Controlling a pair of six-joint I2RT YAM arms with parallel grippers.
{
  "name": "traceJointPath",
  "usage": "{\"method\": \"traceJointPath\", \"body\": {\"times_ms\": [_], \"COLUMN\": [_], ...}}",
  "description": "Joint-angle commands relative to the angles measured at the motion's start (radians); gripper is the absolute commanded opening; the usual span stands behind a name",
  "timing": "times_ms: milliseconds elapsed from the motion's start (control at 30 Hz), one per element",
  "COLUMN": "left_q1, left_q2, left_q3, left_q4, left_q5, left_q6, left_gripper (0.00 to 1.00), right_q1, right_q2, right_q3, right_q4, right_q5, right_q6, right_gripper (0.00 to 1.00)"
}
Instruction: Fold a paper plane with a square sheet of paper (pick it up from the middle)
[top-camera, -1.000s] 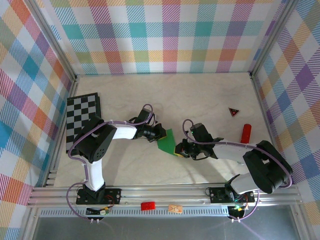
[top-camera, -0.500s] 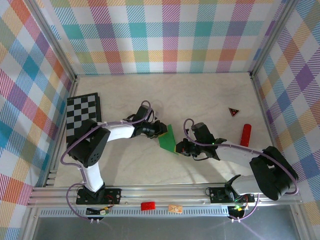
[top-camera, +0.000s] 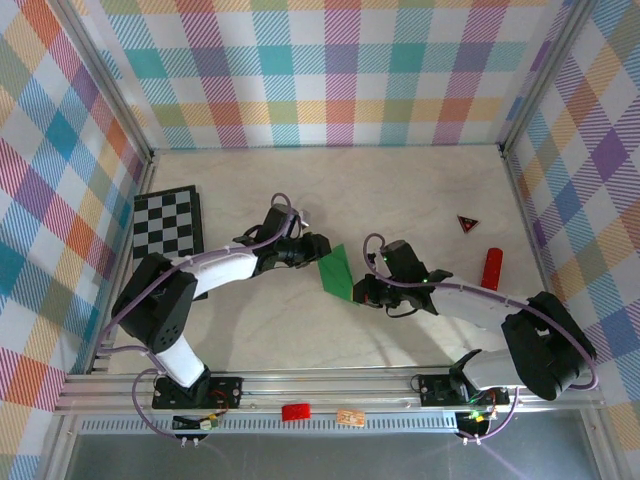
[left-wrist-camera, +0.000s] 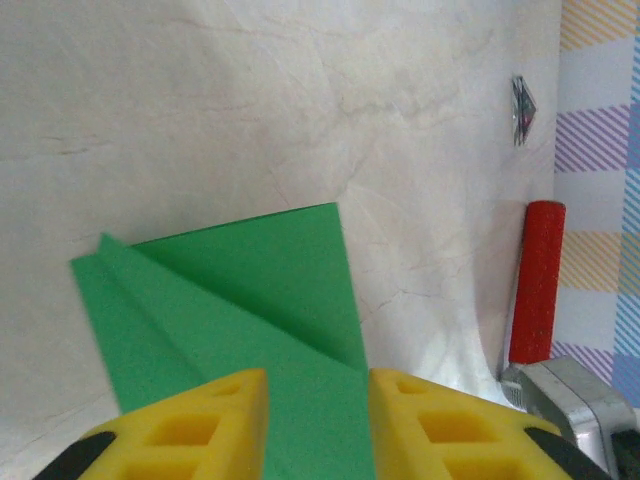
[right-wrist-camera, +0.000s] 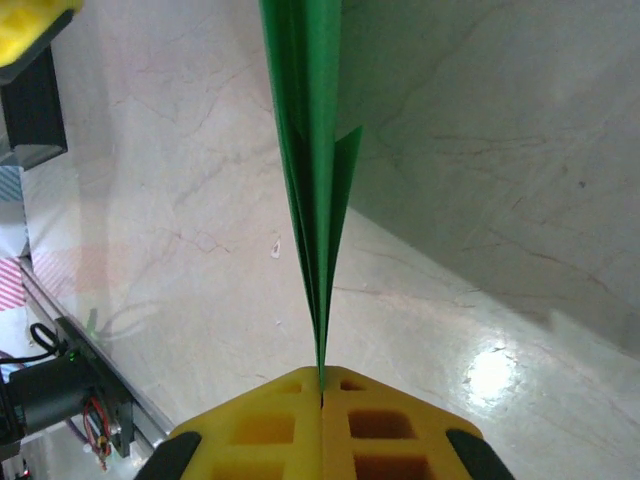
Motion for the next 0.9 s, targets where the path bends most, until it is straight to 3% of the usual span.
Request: {"method": "traceJointPath", "body": {"times_ms": [0,233,467,667,867], "left_q1": [0.008,0.012,0.043,0.083,0.096], "left_q2": [-0.06,-0.127,-0.202,-0.245,-0.281], "left_q3": [-0.033,-0.075,-0.156,-0.197,-0.213], "left_q4": [-0.029,-0.022,0.006,0.012,-0.022], "left_q5": [-0.085,-0.153,-0.226,-0.232,-0.273], "left_q6": [0.019,0.019,-0.021,-0.036,-0.037], "left_gripper": [0.33,0.35,0.42,0.53,0.63], "right_q1": [-0.001,0.01,0.151,0.231,0.254], "right_q2": [-0.034,-0.06,-0.055,0.014,0.047], "right_q3": [0.048,0.126,0.249,0.333,0.331], "right_q4": [-0.093,-0.24,-0.438,-0.591,-0.6], "right_q5": [0.078,0.26,0.719,1.05,1.133], "right_q6": [-0.08,-0.232,-0.386,-0.359,-0.337], "right_gripper": [0.06,0.06,0.05,0.07,0.1]}}
